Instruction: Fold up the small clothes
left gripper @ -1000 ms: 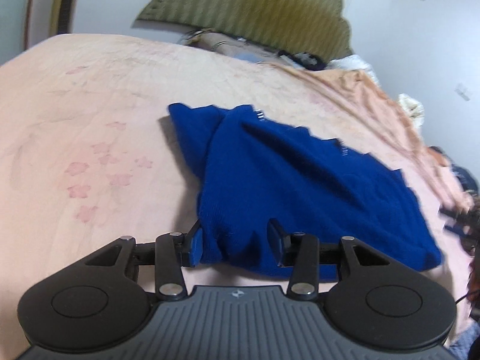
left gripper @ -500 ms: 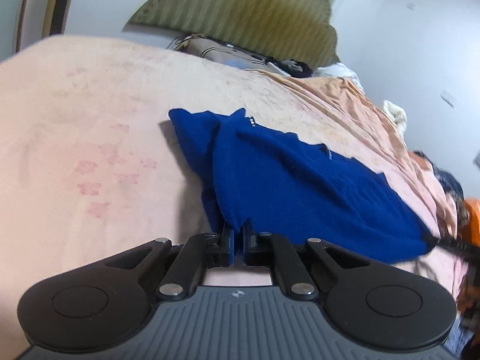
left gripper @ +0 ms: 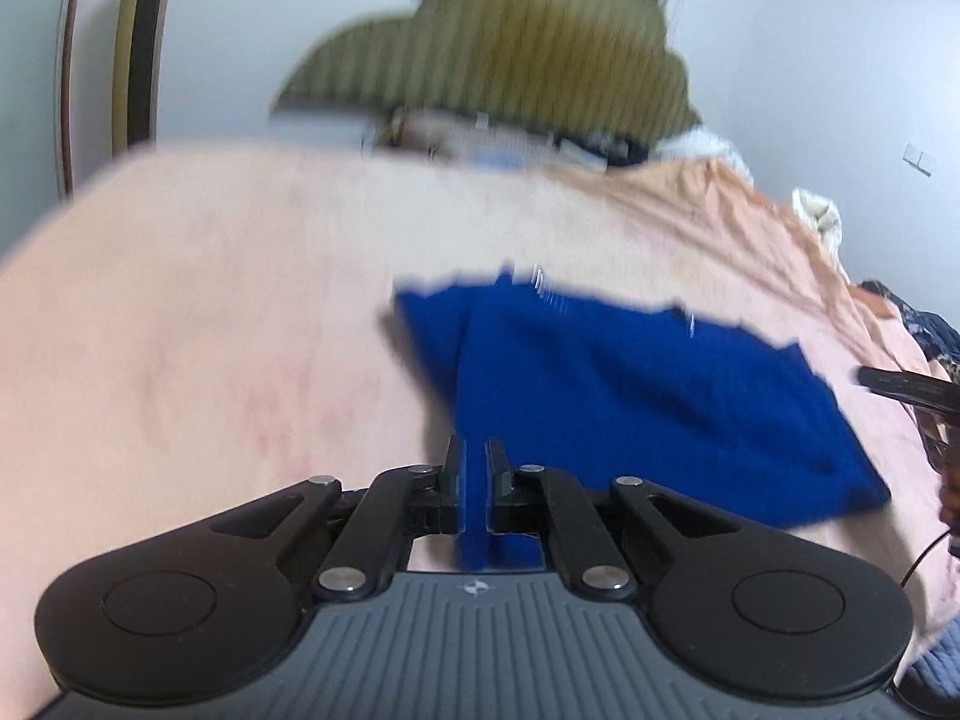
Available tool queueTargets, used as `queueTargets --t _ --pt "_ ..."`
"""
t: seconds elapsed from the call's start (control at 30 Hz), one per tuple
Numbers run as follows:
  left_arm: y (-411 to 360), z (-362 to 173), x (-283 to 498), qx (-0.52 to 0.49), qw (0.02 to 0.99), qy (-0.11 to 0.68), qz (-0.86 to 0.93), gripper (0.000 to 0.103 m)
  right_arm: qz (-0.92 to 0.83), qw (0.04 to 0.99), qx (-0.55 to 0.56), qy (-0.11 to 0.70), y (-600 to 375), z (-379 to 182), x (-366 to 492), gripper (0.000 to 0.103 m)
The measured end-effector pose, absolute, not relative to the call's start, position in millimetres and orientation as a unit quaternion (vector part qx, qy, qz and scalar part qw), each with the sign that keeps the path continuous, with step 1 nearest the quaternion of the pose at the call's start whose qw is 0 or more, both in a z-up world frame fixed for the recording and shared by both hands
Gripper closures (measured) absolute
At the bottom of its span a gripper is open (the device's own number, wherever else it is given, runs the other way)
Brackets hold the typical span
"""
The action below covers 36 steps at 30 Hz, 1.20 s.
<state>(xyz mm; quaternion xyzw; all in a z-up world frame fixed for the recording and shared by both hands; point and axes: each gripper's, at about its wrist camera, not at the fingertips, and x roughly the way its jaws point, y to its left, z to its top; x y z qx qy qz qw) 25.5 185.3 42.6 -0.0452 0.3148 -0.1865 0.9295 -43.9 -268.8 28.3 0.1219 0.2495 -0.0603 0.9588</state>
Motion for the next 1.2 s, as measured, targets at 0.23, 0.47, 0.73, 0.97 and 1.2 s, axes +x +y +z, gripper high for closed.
queueTargets --t 0.23,0.47,0.73,0.97,1.2 --pt "108 37 55 0.021 0.923 0.323 -0.206 0.097 -0.016 0.941 0.118 0.317 -272 4 85 0.052" --pt "81 19 69 0.05 0.925 0.329 -0.184 0.097 -0.016 0.939 0.127 0.319 -270 -15 114 0.093" --pt "74 -1 104 0.07 0.919 0.358 -0.153 0.097 -0.082 0.937 0.121 0.318 -275 -27 122 0.085" --pt "83 -8 99 0.066 0.918 0.366 -0.14 0.097 -0.026 0.956 0.089 0.279 -253 -2 72 0.043" --pt "79 -8 86 0.085 0.92 0.359 -0.13 0.096 -0.124 0.932 0.084 0.329 -273 -26 90 0.039"
